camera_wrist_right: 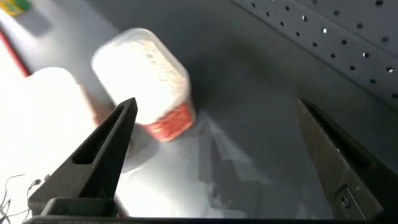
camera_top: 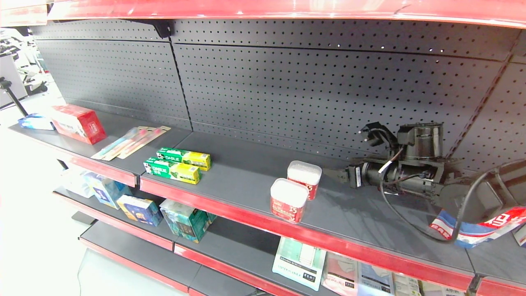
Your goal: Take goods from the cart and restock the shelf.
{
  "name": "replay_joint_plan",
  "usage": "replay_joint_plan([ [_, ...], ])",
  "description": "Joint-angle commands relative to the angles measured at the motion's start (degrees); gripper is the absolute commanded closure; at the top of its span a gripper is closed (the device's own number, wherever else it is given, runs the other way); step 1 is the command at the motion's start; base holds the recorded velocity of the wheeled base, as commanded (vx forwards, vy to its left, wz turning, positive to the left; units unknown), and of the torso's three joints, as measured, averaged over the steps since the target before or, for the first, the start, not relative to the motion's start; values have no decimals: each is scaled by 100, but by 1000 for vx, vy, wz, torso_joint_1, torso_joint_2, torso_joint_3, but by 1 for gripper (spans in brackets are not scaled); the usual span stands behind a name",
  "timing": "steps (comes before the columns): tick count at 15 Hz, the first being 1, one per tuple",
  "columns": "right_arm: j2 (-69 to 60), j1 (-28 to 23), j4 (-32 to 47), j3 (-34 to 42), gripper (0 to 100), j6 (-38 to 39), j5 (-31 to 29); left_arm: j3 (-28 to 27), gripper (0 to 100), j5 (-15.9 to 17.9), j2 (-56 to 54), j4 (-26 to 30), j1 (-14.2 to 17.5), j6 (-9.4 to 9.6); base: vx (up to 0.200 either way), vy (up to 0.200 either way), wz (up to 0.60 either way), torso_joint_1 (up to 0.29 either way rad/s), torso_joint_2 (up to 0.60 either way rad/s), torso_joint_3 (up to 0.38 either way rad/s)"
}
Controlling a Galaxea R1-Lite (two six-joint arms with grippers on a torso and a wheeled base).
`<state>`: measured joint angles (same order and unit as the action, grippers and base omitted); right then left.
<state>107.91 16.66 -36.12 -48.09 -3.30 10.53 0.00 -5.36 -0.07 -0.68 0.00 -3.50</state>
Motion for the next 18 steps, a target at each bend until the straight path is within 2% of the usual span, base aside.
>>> replay_joint_plan([
  [1,-402,127,0,125,0,5,1,0,0,0,7,-2,0,-2,0,0,0,0,0,0],
  [5,-1097,443,44,441,0,137,1,0,0,-9,7,-2,0,-2,0,0,0,0,0,0],
  [6,-1396,715,44,661,0,172,-69,0,0,0,7,-2,0,-2,0,0,0,0,0,0],
  [8,-2064,1032,44,1276,0,137,-297,0,0,0,7,-2,0,-2,0,0,0,0,0,0],
  [10,-2740,1049,53,1777,0,111,-324,0,0,0,7,-2,0,-2,0,0,0,0,0,0],
  [11,-3505,1041,79,2339,0,-100,-359,0,0,0,7,-2,0,-2,0,0,0,0,0,0],
  [12,-4059,961,149,2726,0,-364,-403,0,0,-9,7,-2,0,-2,0,0,0,0,0,0],
  [14,-4955,487,501,3254,0,-786,-394,0,0,0,7,-2,0,-2,0,0,0,0,0,0],
  [15,-5808,-207,1063,3500,0,-1014,-359,0,0,-9,7,-2,0,-2,0,0,0,0,0,0],
  [16,-6546,-603,1626,3640,0,-988,-377,0,0,-9,7,-2,0,-2,0,0,0,0,0,0],
  [18,-8014,-805,2760,3737,0,-944,-693,0,0,0,7,-2,0,-2,0,0,0,0,0,0],
])
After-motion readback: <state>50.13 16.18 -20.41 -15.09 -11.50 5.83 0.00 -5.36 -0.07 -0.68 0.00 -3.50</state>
